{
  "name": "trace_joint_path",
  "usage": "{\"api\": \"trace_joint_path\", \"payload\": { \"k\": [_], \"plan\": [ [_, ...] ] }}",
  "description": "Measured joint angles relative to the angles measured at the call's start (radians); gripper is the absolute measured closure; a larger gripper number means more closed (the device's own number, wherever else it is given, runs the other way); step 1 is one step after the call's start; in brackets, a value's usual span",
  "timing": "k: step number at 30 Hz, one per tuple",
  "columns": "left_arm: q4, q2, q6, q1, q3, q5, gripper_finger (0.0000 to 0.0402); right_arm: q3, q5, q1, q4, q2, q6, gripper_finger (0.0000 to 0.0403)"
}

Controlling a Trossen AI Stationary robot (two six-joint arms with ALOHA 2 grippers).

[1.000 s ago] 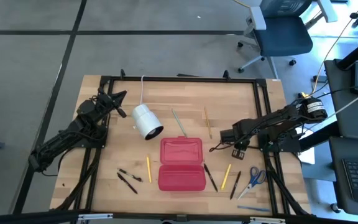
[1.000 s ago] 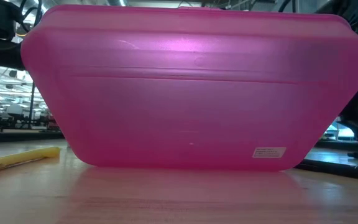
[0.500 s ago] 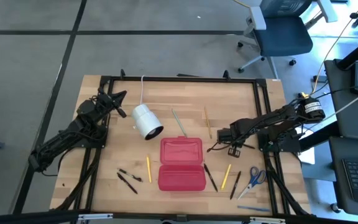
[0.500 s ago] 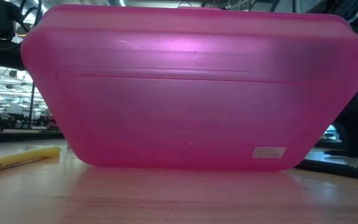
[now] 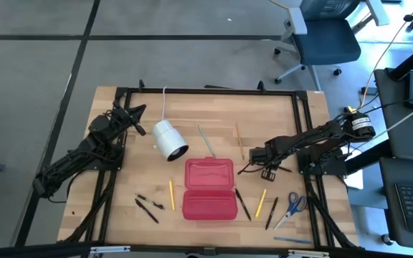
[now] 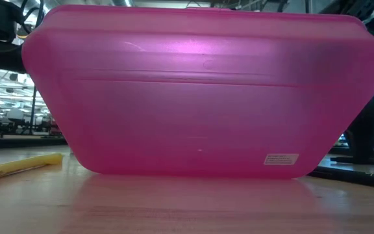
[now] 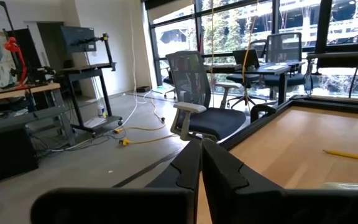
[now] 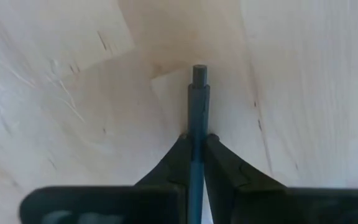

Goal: Pick & place school supplies into a supply box
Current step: Put the black pen into the pink supply box

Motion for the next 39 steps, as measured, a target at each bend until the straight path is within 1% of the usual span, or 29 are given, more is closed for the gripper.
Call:
{"api": "trace_joint_path", "payload": {
  "k": [6, 13, 17, 20, 23, 26, 28, 31, 33, 36, 39],
  "plan": [
    [0.0, 0.0, 0.0, 0.0, 0.0, 0.0, 0.039, 0.004, -0.012, 0.001, 0.032, -0.002, -0.001, 0.0374],
    [0.0, 0.0, 0.0, 0.0, 0.0, 0.0, 0.0391, 0.05, -0.016, 0.001, 0.031, -0.001, -0.038, 0.0374],
    [0.0, 0.0, 0.0, 0.0, 0.0, 0.0, 0.0393, 0.092, -0.016, 0.001, -0.012, -0.001, -0.056, 0.0374],
    [0.0, 0.0, 0.0, 0.0, 0.0, 0.0, 0.0392, 0.134, -0.015, 0.001, -0.081, -0.002, -0.056, 0.0374],
    [0.0, 0.0, 0.0, 0.0, 0.0, 0.0, 0.0389, 0.186, -0.015, 0.001, -0.079, -0.018, -0.073, 0.0374],
    [0.0, 0.0, 0.0, 0.0, 0.0, 0.0, 0.0389, 0.243, -0.015, 0.001, 0.007, -0.045, -0.121, 0.0373],
    [0.0, 0.0, 0.0, 0.0, 0.0, 0.0, 0.0391, 0.28, -0.019, 0.001, 0.1, -0.056, -0.17, 0.0368],
    [0.0, 0.0, 0.0, 0.0, 0.0, 0.0, 0.0393, 0.329, -0.054, 0.001, 0.25, -0.06, -0.239, 0.0367],
    [0.0, 0.0, 0.0, 0.0, 0.0, 0.0, 0.0393, 0.35, -0.1, -0.002, 0.349, -0.06, -0.259, 0.0372],
    [0.0, 0.0, 0.0, 0.0, 0.0, 0.0, 0.0392, 0.356, -0.2, -0.004, 0.508, -0.06, -0.264, 0.0376],
    [0.0, 0.0, 0.0, 0.0, 0.0, 0.0, 0.0389, 0.357, -0.251, -0.003, 0.628, -0.047, -0.261, 0.0376]
  ]
}}
